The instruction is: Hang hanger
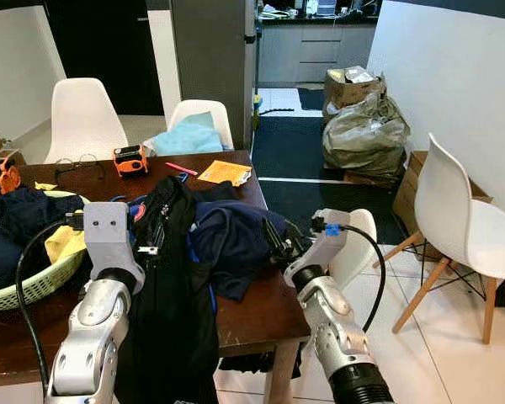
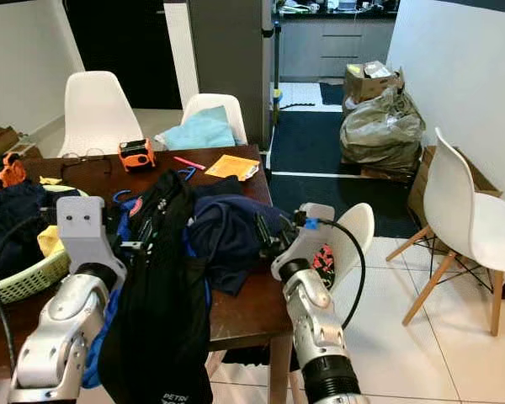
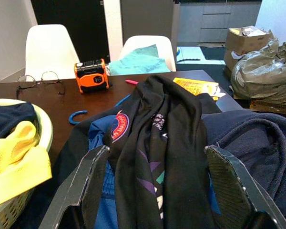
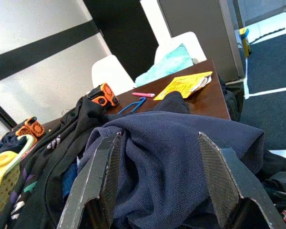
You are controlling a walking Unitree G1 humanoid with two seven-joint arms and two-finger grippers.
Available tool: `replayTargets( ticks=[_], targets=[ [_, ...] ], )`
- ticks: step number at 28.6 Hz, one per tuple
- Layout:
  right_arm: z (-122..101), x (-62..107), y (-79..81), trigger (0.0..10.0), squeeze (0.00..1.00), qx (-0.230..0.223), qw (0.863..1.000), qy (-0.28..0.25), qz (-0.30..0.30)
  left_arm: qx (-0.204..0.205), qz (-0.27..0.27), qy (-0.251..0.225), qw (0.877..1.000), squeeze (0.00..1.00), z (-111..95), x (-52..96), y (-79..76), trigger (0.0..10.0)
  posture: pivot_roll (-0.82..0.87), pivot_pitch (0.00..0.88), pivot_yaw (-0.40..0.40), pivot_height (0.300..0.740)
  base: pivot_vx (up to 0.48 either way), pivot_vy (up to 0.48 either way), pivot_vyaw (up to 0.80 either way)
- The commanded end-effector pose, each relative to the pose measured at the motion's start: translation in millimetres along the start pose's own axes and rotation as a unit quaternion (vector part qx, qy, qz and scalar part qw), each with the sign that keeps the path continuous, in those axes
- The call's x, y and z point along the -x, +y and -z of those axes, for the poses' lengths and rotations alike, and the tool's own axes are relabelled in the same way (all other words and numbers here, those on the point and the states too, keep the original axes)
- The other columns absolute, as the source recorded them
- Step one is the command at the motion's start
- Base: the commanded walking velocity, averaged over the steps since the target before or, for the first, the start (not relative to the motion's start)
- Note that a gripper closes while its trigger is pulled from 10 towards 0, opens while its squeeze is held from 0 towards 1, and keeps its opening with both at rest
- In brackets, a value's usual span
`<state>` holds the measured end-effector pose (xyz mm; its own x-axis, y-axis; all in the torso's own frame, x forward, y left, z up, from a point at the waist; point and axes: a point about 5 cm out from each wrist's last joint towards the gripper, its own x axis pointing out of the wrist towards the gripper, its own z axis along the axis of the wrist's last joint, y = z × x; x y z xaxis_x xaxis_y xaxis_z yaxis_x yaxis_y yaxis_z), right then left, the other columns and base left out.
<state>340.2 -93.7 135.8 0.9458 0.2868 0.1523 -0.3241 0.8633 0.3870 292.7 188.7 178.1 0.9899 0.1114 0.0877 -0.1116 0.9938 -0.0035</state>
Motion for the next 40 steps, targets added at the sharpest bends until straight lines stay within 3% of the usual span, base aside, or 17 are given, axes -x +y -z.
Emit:
replayTargets(
  ticks=[1, 25, 31, 40],
  targets=[
    [4, 0.3, 2.4, 10.0, 0.0, -0.004, 1.0, 0.002, -0.003, -0.009, -0.002, -0.004, 1.0, 0.0, -4, 1.5, 4.4, 10.0, 0.17, 0.0, -0.007, 0.74, 0.0, 0.364, 0.0],
    [7, -0.8, 4.1, 10.0, 0.0, -0.01, 1.0, 0.007, -0.009, -0.009, -0.015, 0.002, 1.0, 0.0, -5, 1.1, 10.9, 10.0, 0.18, 0.001, -0.011, 0.74, 0.0, 0.367, 0.0],
    [7, -0.6, 4.4, 10.0, 0.0, -0.013, 1.0, 0.006, -0.008, 0.0, -0.056, 0.028, 0.998, 0.0, 0, 2.1, 22.8, 10.0, 0.17, 0.011, -0.006, 0.74, 0.0, -0.226, 0.0],
    [8, 0.3, 5.1, 10.0, 0.0, -0.015, 1.0, 0.006, -0.009, 0.018, -0.056, 0.033, 0.998, 0.0, 1, 0.6, 21.9, 10.0, 0.18, 0.021, -0.006, 0.74, 0.0, -0.367, 0.0]
  ],
)
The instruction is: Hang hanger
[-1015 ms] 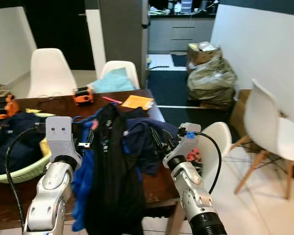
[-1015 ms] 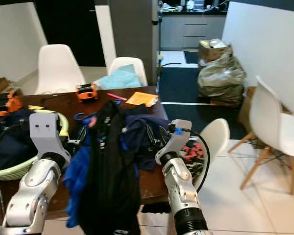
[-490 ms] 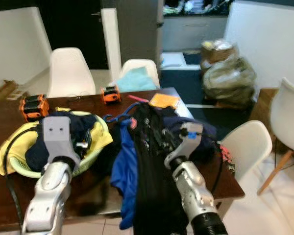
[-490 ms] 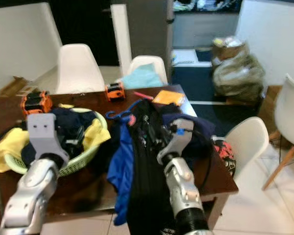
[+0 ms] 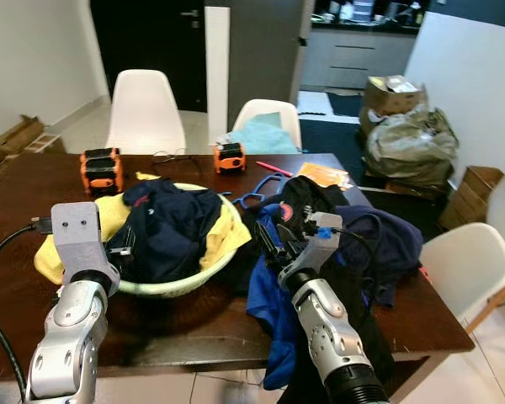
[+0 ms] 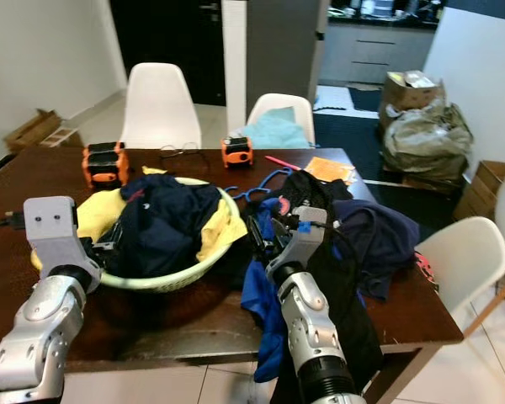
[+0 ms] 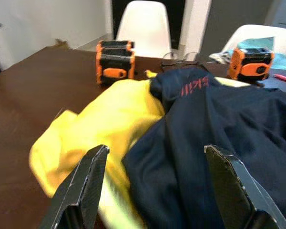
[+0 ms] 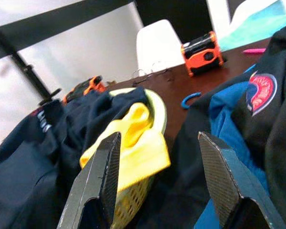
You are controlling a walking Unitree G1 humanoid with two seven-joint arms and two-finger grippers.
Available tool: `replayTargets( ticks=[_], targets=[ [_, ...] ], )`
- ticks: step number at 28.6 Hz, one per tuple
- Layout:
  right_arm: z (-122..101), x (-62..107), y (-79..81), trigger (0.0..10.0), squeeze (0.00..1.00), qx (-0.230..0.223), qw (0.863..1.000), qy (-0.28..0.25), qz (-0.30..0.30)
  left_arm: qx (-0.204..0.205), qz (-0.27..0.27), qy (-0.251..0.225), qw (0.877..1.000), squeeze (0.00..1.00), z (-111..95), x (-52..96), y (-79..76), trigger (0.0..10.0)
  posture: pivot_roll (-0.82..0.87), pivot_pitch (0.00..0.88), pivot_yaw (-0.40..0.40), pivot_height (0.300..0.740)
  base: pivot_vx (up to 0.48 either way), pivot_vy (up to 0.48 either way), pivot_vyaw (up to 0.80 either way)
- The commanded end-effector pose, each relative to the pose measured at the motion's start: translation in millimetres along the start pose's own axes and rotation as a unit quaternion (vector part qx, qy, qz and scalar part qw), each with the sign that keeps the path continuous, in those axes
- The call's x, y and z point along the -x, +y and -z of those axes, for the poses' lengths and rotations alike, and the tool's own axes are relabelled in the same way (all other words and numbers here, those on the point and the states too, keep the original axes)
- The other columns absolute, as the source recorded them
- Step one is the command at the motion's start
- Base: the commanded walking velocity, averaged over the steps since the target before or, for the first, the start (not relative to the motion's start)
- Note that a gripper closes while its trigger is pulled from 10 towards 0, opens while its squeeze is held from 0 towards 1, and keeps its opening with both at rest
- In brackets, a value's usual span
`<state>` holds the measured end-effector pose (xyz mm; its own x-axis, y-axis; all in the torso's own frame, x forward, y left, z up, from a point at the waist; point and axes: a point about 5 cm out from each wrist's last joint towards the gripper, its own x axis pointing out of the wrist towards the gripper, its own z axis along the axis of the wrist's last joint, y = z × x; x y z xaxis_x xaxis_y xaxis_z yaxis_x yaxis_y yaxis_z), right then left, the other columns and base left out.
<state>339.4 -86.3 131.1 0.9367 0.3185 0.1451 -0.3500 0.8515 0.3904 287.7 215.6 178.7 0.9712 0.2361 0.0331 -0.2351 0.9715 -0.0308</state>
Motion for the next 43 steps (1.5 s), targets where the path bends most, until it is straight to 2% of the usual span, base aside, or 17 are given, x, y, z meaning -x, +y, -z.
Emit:
replayTargets(
  ticks=[1, 4, 8, 13, 14, 15, 17, 18, 19, 20, 23, 26, 30, 32, 34, 37, 43],
  targets=[
    [1, 0.9, 0.2, 10.0, 0.0, -0.011, 1.0, -0.004, 0.005, 0.008, 0.008, 0.008, 1.0, 0.0, 2, -0.7, -5.4, 10.0, 0.18, 0.021, -0.006, 0.74, 0.0, 0.0, 0.0],
    [1, 0.5, 1.6, 10.0, 0.0, -0.011, 1.0, -0.004, 0.0, 0.002, 0.004, -0.003, 1.0, 0.0, -1, -1.3, -5.3, 10.0, 0.18, 0.021, -0.006, 0.74, 0.0, 0.0, 0.0],
    [1, 0.0, 10.6, 10.0, 0.0, -0.005, 0.999, -0.003, -0.033, -0.036, -0.017, -0.023, 0.999, 0.0, -9, -2.8, 2.5, 10.0, 0.18, 0.025, -0.015, 0.74, 0.0, 0.0, 0.0],
    [1, 0.3, 13.3, 10.0, 0.0, -0.003, 0.999, -0.002, -0.043, -0.045, -0.029, -0.027, 0.998, 0.0, -11, -4.4, 8.4, 10.0, 0.18, 0.027, -0.019, 0.74, 0.0, 0.0, 0.0],
    [1, 0.2, 14.3, 10.0, 0.0, -0.002, 0.999, -0.002, -0.047, -0.051, -0.039, -0.029, 0.998, 0.0, -15, -7.7, 17.3, 10.0, 0.18, 0.031, -0.028, 0.74, 0.0, 0.0, 0.0],
    [1, 0.2, 14.3, 10.0, 0.0, -0.002, 0.999, -0.002, -0.047, -0.051, -0.039, -0.029, 0.998, 0.0, -15, -7.7, 17.3, 10.0, 0.18, 0.031, -0.028, 0.74, 0.0, 0.0, 0.0],
    [-1, -1.2, 14.3, 10.0, 0.0, -0.003, 0.999, -0.001, -0.049, -0.058, -0.041, -0.031, 0.997, 0.0, -21, -18.2, 33.2, 10.0, 0.18, 0.036, -0.038, 0.74, 0.0, 0.0, 0.0],
    [-1, -1.2, 14.3, 10.0, 0.0, -0.003, 0.999, -0.001, -0.049, -0.058, -0.041, -0.031, 0.997, 0.0, -21, -18.2, 33.2, 10.0, 0.18, 0.036, -0.038, 0.74, 0.0, 0.0, 0.0],
    [-2, -2.1, 13.8, 10.0, 0.0, -0.003, 0.999, -0.002, -0.048, -0.059, -0.036, -0.027, 0.997, 1.0, -24, -25.8, 39.6, 10.0, 0.17, 0.037, -0.04, 0.74, 0.0, 0.0, 0.0],
    [-2, -2.1, 13.8, 10.0, 0.0, -0.003, 0.999, -0.002, -0.048, -0.059, -0.036, -0.027, 0.997, 1.0, -24, -25.8, 39.6, 10.0, 0.17, 0.037, -0.04, 0.74, 0.0, 0.0, 0.0],
    [-5, -3.8, 12.4, 10.0, 0.0, -0.001, 0.999, -0.003, -0.047, -0.073, -0.036, -0.012, 0.997, 1.0, -29, -43.8, 52.4, 10.0, 0.16, 0.04, -0.04, 0.74, 0.0, 0.0, 0.0],
    [-6, -4.1, 11.4, 10.0, 0.0, 0.0, 0.999, -0.004, -0.046, -0.078, -0.045, -0.005, 0.996, 1.0, -33, -53.0, 60.5, 10.0, 0.15, 0.042, -0.04, 0.74, 0.0, 0.0, 0.0],
    [-8, -2.6, 9.4, 10.0, 0.0, 0.004, 0.999, -0.005, -0.046, -0.069, -0.043, 0.007, 0.997, 1.0, -36, -64.9, 70.1, 10.0, 0.14, 0.052, -0.045, 0.74, 0.0, 0.0, 0.0],
    [-8, -2.6, 9.4, 10.0, 0.0, 0.004, 0.999, -0.005, -0.046, -0.069, -0.043, 0.007, 0.997, 1.0, -36, -64.9, 70.1, 10.0, 0.14, 0.052, -0.045, 0.74, 0.0, 0.0, 0.0],
    [-9, -0.9, 8.2, 10.0, 0.0, 0.01, 0.999, -0.005, -0.047, -0.051, -0.022, 0.026, 0.998, 1.0, -34, -74.8, 71.3, 10.0, 0.12, 0.062, -0.048, 0.74, 0.0, 0.0, 0.0],
    [-10, -0.3, 7.8, 10.0, 0.0, 0.013, 0.999, -0.004, -0.048, -0.044, -0.011, 0.035, 0.998, 1.0, -32, -78.7, 70.4, 10.0, 0.12, 0.063, -0.048, 0.74, 0.0, 0.0, 0.0],
    [-13, -0.1, 5.9, 10.0, 0.0, 0.018, 0.999, -0.005, -0.047, -0.011, -0.008, 0.098, 0.995, 1.0, -13, -87.3, 71.2, 10.0, 0.11, 0.066, -0.054, 0.74, 0.0, 0.0, 0.0]
  ],
)
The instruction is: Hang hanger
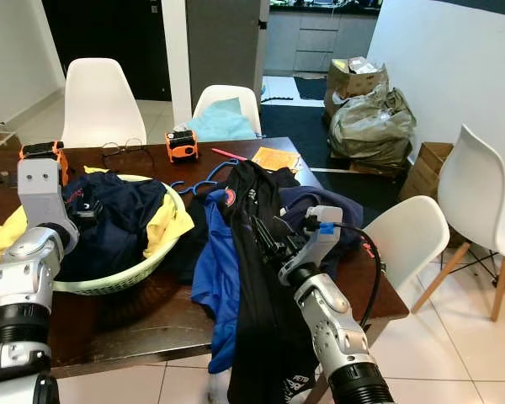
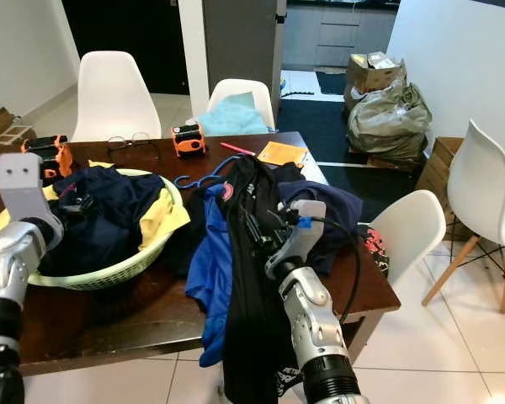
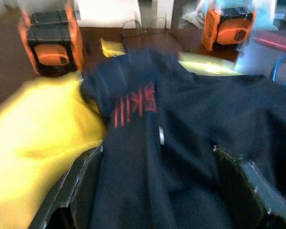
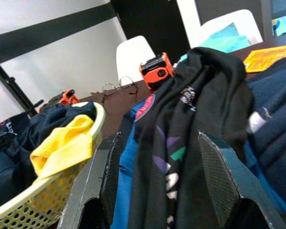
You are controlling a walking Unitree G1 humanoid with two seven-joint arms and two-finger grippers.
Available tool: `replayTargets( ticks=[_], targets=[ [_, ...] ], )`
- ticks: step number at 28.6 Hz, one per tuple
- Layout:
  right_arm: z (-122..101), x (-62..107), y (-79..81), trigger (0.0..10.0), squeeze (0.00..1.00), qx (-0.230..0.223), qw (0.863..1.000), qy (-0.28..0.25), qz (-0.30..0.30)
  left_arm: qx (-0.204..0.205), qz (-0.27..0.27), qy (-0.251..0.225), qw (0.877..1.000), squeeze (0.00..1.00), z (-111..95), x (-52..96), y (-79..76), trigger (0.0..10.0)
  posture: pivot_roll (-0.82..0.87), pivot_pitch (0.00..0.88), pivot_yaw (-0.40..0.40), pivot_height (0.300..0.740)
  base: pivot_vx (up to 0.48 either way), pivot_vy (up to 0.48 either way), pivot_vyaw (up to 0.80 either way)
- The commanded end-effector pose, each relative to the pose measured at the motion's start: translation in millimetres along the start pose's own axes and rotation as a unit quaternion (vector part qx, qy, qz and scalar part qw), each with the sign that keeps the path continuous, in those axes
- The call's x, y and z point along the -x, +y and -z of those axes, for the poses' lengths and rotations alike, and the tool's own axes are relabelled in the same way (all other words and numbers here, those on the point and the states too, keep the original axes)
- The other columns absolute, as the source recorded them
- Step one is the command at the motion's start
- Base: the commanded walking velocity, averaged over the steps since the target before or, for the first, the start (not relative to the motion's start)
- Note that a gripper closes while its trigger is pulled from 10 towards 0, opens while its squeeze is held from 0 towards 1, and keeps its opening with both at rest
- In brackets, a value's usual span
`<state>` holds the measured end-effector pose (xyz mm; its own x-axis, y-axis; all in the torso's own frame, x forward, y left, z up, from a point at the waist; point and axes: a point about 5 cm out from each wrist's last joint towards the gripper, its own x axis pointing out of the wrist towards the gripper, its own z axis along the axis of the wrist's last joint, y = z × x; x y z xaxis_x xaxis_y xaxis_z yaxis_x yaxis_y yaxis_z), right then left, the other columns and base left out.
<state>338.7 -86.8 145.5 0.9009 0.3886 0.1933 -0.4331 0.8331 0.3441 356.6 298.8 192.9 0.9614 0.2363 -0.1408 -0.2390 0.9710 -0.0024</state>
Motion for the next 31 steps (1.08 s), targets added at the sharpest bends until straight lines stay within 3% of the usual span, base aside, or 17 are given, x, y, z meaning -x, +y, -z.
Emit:
replayTargets(
  ticks=[1, 2, 13, 14, 15, 23, 31],
  targets=[
    [0, 1.2, 0.6, 10.0, 0.0, 0.001, 1.0, 0.004, -0.002, 0.004, -0.005, 0.011, 1.0, 1.0, 0, -0.4, 6.9, 10.0, 0.11, 0.066, -0.054, 0.74, 0.0, 0.0, 0.0],
    [0, 0.7, 0.6, 10.0, 0.0, 0.001, 1.0, 0.004, -0.002, 0.012, -0.007, 0.022, 1.0, 0.0, 2, -2.4, 8.1, 10.0, 0.11, 0.066, -0.056, 0.74, 0.0, 0.0, 0.0],
    [-1, -2.0, 3.2, 10.0, 0.0, -0.001, 1.0, 0.003, -0.003, 0.02, -0.017, 0.026, 0.999, 0.0, -8, -8.2, 17.6, 10.0, 0.11, 0.059, -0.061, 0.74, 0.0, 0.0, 0.0],
    [-1, -2.5, 3.3, 10.0, 0.0, -0.001, 1.0, 0.003, -0.003, 0.018, -0.024, 0.023, 0.999, 0.0, -9, -8.7, 20.6, 1.3, 0.11, 0.056, -0.06, 0.74, 0.0, 0.0, 0.0],
    [-2, -2.4, 2.9, 10.0, 0.0, -0.002, 1.0, 0.002, -0.002, 0.02, -0.026, 0.024, 0.999, 0.0, -9, -8.9, 22.2, 0.0, 0.11, 0.052, -0.059, 0.74, 0.0, 0.0, 0.0],
    [-1, -1.3, 1.5, 10.0, 0.0, -0.008, 1.0, 0.0, 0.0, 0.053, -0.03, 0.053, 0.997, 0.0, -1, -9.6, 24.6, 0.0, 0.12, 0.038, -0.053, 0.74, 0.0, 0.0, 0.0],
    [-1, -4.4, 2.1, 10.0, 0.0, -0.012, 1.0, -0.003, 0.004, 0.089, -0.035, 0.052, 0.994, 0.0, -6, -10.8, 25.9, 0.0, 0.13, 0.019, -0.043, 0.74, 0.0, 0.0, 0.0]
  ],
)
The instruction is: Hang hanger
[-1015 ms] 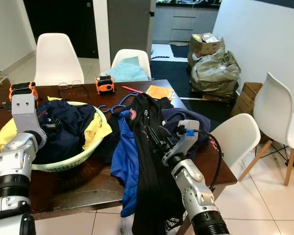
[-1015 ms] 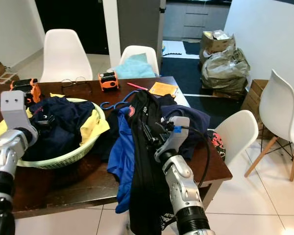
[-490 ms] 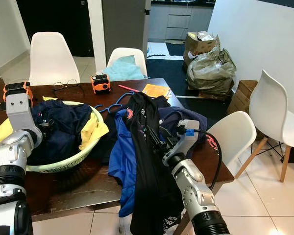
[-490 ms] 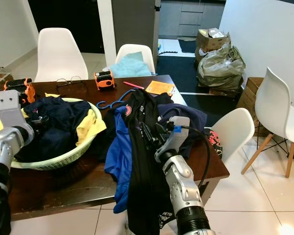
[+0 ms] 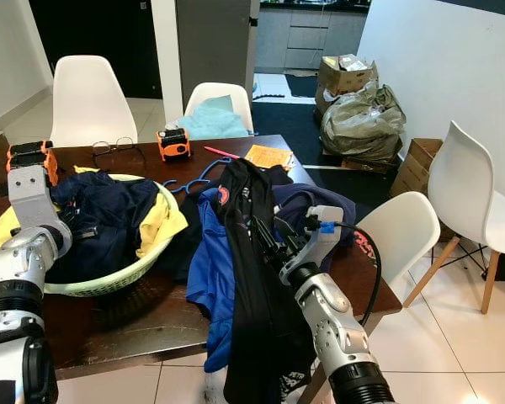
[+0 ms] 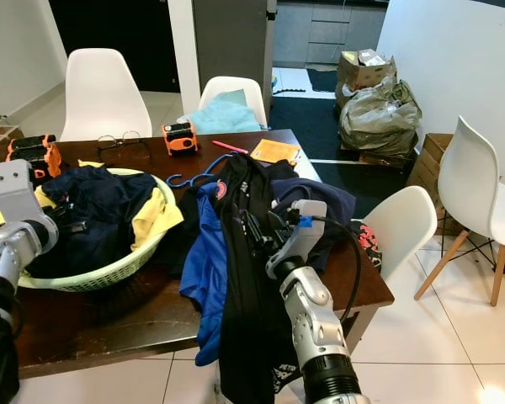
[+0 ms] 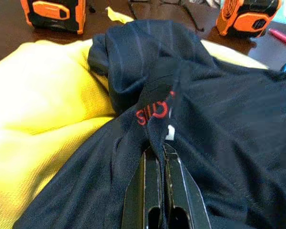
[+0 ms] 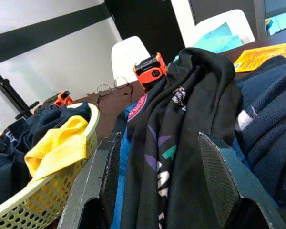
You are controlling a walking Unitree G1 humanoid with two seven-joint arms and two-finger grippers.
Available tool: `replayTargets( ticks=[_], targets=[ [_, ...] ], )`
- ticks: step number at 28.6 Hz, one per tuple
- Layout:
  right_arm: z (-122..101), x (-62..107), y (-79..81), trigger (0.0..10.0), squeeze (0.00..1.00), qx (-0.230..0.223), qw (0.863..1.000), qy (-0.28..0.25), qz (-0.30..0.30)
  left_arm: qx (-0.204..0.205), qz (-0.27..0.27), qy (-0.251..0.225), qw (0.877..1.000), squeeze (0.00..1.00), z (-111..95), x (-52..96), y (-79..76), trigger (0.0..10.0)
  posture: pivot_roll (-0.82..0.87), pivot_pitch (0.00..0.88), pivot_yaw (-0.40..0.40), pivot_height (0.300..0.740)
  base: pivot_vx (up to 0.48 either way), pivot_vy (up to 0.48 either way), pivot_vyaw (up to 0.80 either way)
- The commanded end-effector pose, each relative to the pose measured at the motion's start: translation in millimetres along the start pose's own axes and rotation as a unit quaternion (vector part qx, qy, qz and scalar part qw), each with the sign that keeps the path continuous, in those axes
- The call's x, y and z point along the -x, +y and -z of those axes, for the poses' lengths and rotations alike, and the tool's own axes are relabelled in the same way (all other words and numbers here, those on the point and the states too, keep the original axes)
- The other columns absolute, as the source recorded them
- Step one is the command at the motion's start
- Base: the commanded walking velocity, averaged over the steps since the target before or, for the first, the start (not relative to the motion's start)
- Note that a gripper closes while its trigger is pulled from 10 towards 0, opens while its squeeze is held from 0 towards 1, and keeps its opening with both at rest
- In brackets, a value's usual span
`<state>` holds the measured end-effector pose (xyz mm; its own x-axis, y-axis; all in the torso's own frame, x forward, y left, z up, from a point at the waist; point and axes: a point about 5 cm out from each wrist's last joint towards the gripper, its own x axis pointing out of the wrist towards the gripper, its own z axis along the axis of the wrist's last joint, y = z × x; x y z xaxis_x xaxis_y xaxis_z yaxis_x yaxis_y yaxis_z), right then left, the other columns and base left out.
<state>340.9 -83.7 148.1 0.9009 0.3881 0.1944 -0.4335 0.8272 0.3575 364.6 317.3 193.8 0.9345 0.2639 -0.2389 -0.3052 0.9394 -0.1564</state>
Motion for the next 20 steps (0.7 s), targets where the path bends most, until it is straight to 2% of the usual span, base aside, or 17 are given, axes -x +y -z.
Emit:
replayTargets(
  ticks=[1, 3, 4, 6, 7, 8, 9, 10, 11, 12, 14, 15, 16, 17, 18, 19, 20],
  targets=[
    [0, -1.4, -0.1, 10.0, 0.0, -0.006, 1.0, -0.004, 0.005, 0.008, -0.018, -0.005, 1.0, 0.0, -8, 1.3, 9.1, 0.0, 0.13, 0.018, -0.042, 0.74, 0.0, 0.0, 0.0],
    [0, -2.0, 0.1, 10.0, 0.0, -0.008, 1.0, -0.005, 0.006, -0.003, -0.021, -0.043, 0.999, 0.0, -18, 2.9, 6.3, 0.0, 0.13, 0.019, -0.038, 0.74, 0.0, 0.0, 0.0],
    [-1, -2.3, -0.2, 10.0, 0.0, -0.01, 1.0, -0.008, 0.009, -0.023, -0.022, -0.113, 0.993, 0.0, -36, 7.9, -1.1, 0.0, 0.13, 0.022, -0.033, 0.74, 0.0, 0.0, 0.0],
    [-1, -2.3, -0.2, 10.0, 0.0, -0.01, 1.0, -0.008, 0.009, -0.023, -0.022, -0.113, 0.993, 0.0, -36, 7.9, -1.1, 0.0, 0.13, 0.022, -0.033, 0.74, 0.0, 0.0, 0.0],
    [-1, -2.4, -0.4, 10.0, 0.0, -0.011, 1.0, -0.01, 0.011, -0.035, -0.021, -0.162, 0.986, 0.0, -49, 13.0, -6.9, 0.0, 0.13, 0.022, -0.033, 0.74, 0.0, 0.0, 0.0],
    [-1, -2.4, -0.4, 10.0, 0.0, -0.011, 1.0, -0.01, 0.011, -0.035, -0.021, -0.162, 0.986, 0.0, -49, 13.0, -6.9, 0.0, 0.13, 0.022, -0.033, 0.74, 0.0, 0.0, 0.0],
    [-2, -0.9, -2.2, 10.0, 0.0, -0.015, 1.0, -0.012, 0.016, -0.04, 0.01, -0.266, 0.963, 0.0, -71, 28.7, -31.3, 0.0, 0.13, 0.032, -0.033, 0.74, 0.0, 0.0, 0.0],
    [-2, -0.9, -2.2, 10.0, 0.0, -0.015, 1.0, -0.012, 0.016, -0.04, 0.01, -0.266, 0.963, 0.0, -71, 28.7, -31.3, 0.0, 0.13, 0.032, -0.033, 0.74, 0.0, 0.0, 0.0],
    [-1, 0.9, -3.9, 10.0, 0.0, -0.017, 1.0, -0.013, 0.02, -0.039, 0.064, -0.351, 0.933, 0.0, -86, 49.2, -61.9, 0.0, 0.13, 0.033, -0.034, 0.74, 0.0, 0.0, 0.0],
    [-1, 0.9, -3.9, 10.0, 0.0, -0.017, 1.0, -0.013, 0.02, -0.039, 0.064, -0.351, 0.933, 0.0, -86, 49.2, -61.9, 0.0, 0.13, 0.033, -0.034, 0.74, 0.0, 0.0, 0.0],
    [-2, 3.5, -6.1, 10.0, 0.0, -0.021, 0.999, -0.016, 0.025, -0.046, 0.166, -0.462, 0.87, 0.0, -99, 92.0, -114.1, 0.0, 0.13, 0.033, -0.032, 0.74, 0.0, 0.0, 0.0],
    [-2, 3.5, -6.1, 10.0, 0.0, -0.021, 0.999, -0.016, 0.025, -0.046, 0.166, -0.462, 0.87, 0.0, -99, 92.0, -114.1, 0.0, 0.13, 0.033, -0.032, 0.74, 0.0, 0.0, 0.0],
    [-3, 3.6, -7.0, 10.0, 0.0, -0.023, 0.999, -0.02, 0.027, -0.078, 0.179, -0.492, 0.848, 0.0, -100, 105.6, -129.6, 0.0, 0.13, 0.033, -0.031, 0.74, 0.0, 0.0, 0.0],
    [-3, 3.6, -7.0, 10.0, 0.0, -0.023, 0.999, -0.02, 0.027, -0.078, 0.179, -0.492, 0.848, 0.0, -100, 105.6, -129.6, 0.0, 0.13, 0.033, -0.031, 0.74, 0.0, 0.0, 0.0],
    [-7, 3.1, -8.6, 10.0, 0.0, -0.031, 0.998, -0.032, 0.033, -0.125, 0.184, -0.532, 0.817, 0.0, -102, 121.6, -146.2, 0.0, 0.12, 0.035, -0.03, 0.74, 0.0, 0.0, 0.0],
    [-7, 3.1, -8.6, 10.0, 0.0, -0.031, 0.998, -0.032, 0.033, -0.125, 0.184, -0.532, 0.817, 0.0, -102, 121.6, -146.2, 0.0, 0.12, 0.035, -0.03, 0.74, 0.0, 0.0, 0.0],
    [-12, 2.4, -10.5, 10.0, 0.0, -0.041, 0.997, -0.047, 0.04, -0.187, 0.195, -0.577, 0.771, 0.0, -104, 138.2, -164.9, 0.0, 0.13, 0.035, -0.035, 0.74, 0.0, 0.0, 0.0]
  ],
)
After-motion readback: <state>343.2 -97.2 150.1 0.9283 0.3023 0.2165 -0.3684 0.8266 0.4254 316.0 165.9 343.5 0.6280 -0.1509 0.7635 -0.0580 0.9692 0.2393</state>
